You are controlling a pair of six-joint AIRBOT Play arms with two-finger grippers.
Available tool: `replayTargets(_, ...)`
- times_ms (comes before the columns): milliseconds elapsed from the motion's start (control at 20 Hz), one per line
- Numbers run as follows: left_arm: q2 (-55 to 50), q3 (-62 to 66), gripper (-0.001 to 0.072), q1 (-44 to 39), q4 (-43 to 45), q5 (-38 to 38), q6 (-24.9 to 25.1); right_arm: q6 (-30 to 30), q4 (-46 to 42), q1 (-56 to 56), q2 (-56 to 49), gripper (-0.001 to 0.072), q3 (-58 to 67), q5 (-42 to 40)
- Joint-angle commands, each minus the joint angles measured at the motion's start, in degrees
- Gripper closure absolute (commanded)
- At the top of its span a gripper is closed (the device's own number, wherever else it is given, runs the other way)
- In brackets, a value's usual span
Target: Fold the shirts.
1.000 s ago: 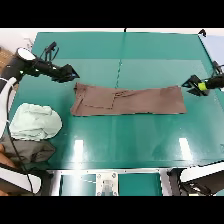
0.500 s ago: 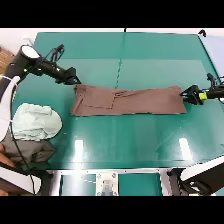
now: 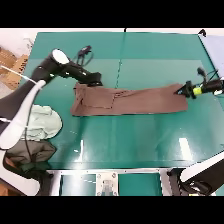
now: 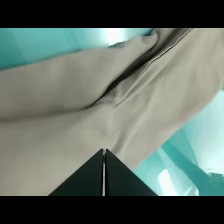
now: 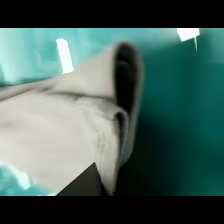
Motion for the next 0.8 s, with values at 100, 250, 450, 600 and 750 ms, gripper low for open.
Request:
replayTargets(100, -8.3, 0.9, 0.0690, -12.5, -3.8, 10.6, -0.2, 6.9, 0.9, 2.6, 14.6, 0.0698, 4.0, 9.3)
replayTargets(250, -15.7, 7.1, 0.0689, -17.8, -7.7, 13.6, -0.3, 10.2, 0.9, 6.2, 22.5, 0.0697, 4.0, 12.9)
replayTargets(450, -25.5, 19.0, 0.0689, -20.8, -11.8, 11.6, -3.5, 12.1, 0.9, 11.5, 28.1, 0.0697, 4.0, 13.3)
replayTargets(600, -26.6, 22.8, 0.0690, -19.2, -10.3, 5.0, -4.7, 12.1, 0.6, 12.6, 28.3, 0.0697, 3.8, 12.6)
replayTargets(750, -23.7, 27.1, 0.0690, -14.4, -2.1, -8.3, -6.5, 12.1, 0.7, 12.6, 28.3, 0.0697, 2.5, 9.1)
